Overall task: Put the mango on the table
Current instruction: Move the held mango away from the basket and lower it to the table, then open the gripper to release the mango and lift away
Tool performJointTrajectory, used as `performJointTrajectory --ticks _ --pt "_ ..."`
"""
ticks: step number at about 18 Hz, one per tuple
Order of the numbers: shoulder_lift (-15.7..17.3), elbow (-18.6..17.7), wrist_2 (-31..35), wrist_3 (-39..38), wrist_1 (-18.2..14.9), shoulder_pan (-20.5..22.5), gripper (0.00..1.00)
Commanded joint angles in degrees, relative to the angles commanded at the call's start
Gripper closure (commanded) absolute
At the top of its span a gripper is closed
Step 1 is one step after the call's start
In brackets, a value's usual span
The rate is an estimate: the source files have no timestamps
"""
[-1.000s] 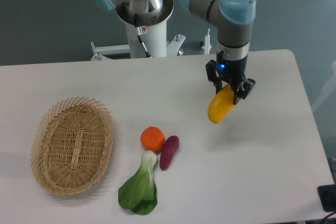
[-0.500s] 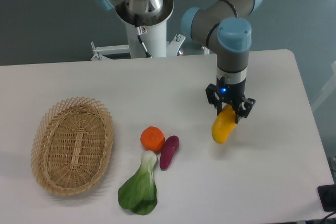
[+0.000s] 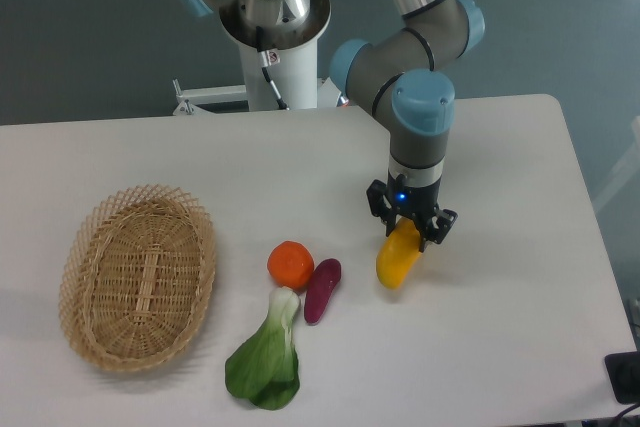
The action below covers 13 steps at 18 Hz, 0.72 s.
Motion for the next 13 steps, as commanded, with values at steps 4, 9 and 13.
performJointTrajectory --ticks 4,9,13 --pt "-0.35 0.18 0.09 0.00 0.00 -0.62 0.35" --pt "-0.35 0.79 0.44 0.09 0.00 -0.62 0.01" --pt "0.44 1.76 0.44 0.09 -0.18 -0.53 0.00"
